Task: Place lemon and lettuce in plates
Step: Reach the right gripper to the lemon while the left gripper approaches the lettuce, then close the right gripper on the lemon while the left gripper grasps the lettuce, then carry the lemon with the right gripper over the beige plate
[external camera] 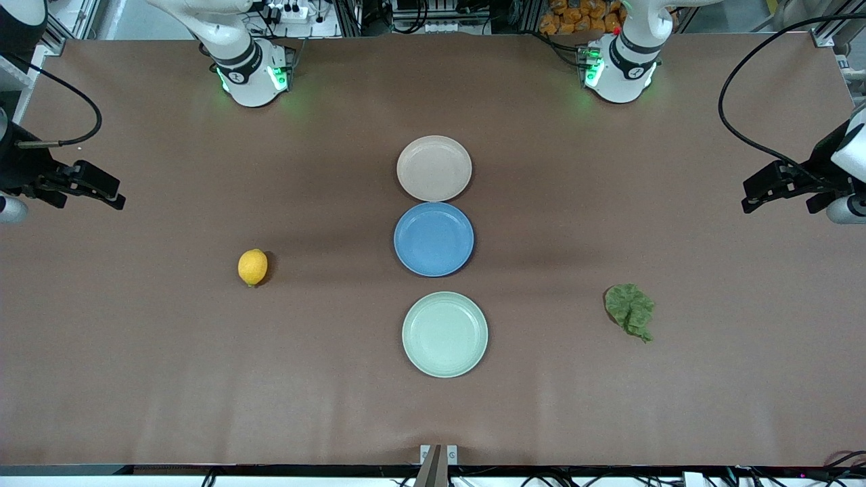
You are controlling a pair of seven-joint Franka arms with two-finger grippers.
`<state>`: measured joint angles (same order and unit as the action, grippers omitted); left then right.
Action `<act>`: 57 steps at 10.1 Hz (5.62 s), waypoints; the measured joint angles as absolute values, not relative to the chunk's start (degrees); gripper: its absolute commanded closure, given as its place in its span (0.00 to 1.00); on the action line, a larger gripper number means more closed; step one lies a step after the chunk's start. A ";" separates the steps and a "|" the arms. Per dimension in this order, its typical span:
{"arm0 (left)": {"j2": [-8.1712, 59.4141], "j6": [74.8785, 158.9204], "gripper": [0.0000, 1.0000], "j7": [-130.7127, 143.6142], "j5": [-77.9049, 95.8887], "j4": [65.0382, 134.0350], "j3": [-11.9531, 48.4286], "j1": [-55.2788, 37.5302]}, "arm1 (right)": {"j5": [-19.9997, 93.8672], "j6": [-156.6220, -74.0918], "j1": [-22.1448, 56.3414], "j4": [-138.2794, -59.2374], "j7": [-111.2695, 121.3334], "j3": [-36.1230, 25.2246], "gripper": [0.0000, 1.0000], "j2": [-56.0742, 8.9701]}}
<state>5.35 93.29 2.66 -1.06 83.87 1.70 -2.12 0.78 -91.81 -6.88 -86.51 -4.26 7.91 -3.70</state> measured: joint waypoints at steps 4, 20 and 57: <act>5.35 93.29 0.00 2.66 -1.05 83.87 1.68 -2.19 | 0.78 -91.79 -6.88 -86.59 -4.26 7.91 0.00 -3.76; 21.19 103.53 0.00 2.64 -1.12 84.90 1.60 -3.81 | 0.87 -116.21 -2.64 -102.98 -4.23 8.37 0.00 -27.98; 45.21 130.60 1.00 4.26 -1.33 88.35 1.48 -5.46 | 15.56 -117.70 28.68 -101.86 -44.29 15.57 1.00 -25.64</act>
<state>45.21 130.60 4.26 -1.33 88.35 1.48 -5.46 15.56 -117.70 28.68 -101.86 -44.29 15.57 -25.64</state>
